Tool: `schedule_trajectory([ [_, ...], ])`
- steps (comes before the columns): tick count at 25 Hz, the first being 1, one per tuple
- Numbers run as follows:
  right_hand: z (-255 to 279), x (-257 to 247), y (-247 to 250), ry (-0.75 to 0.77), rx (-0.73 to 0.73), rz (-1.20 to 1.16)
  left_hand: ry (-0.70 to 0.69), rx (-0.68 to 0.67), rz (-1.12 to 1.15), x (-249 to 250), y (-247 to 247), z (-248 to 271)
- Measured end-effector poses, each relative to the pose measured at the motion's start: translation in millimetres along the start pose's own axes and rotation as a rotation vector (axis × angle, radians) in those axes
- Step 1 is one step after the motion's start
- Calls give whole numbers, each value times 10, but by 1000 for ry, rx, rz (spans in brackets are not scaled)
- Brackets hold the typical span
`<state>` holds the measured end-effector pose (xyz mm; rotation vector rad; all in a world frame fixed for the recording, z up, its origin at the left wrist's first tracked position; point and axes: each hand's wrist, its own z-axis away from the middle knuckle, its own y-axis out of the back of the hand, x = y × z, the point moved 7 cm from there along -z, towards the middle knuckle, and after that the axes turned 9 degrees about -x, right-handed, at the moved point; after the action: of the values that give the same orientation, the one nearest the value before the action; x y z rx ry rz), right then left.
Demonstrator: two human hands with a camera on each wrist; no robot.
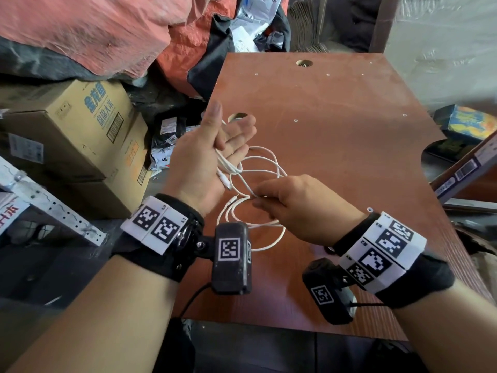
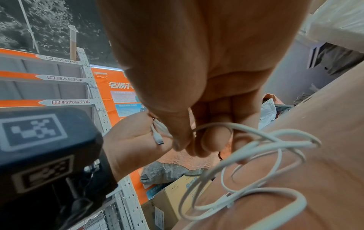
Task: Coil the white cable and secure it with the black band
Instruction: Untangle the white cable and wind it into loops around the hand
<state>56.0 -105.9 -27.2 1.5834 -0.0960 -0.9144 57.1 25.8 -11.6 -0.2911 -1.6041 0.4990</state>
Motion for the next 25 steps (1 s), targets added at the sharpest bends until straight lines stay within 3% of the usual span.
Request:
schedule_trajectory([
  [11, -19, -116, 124, 101, 150, -109, 49, -6, -197, -171, -60, -2],
  [19, 31, -150, 121, 84, 113, -144, 62, -58, -520, -284, -44, -4],
  [25, -14, -90, 243, 87, 194, -215, 66, -46, -708, -245, -40, -35],
])
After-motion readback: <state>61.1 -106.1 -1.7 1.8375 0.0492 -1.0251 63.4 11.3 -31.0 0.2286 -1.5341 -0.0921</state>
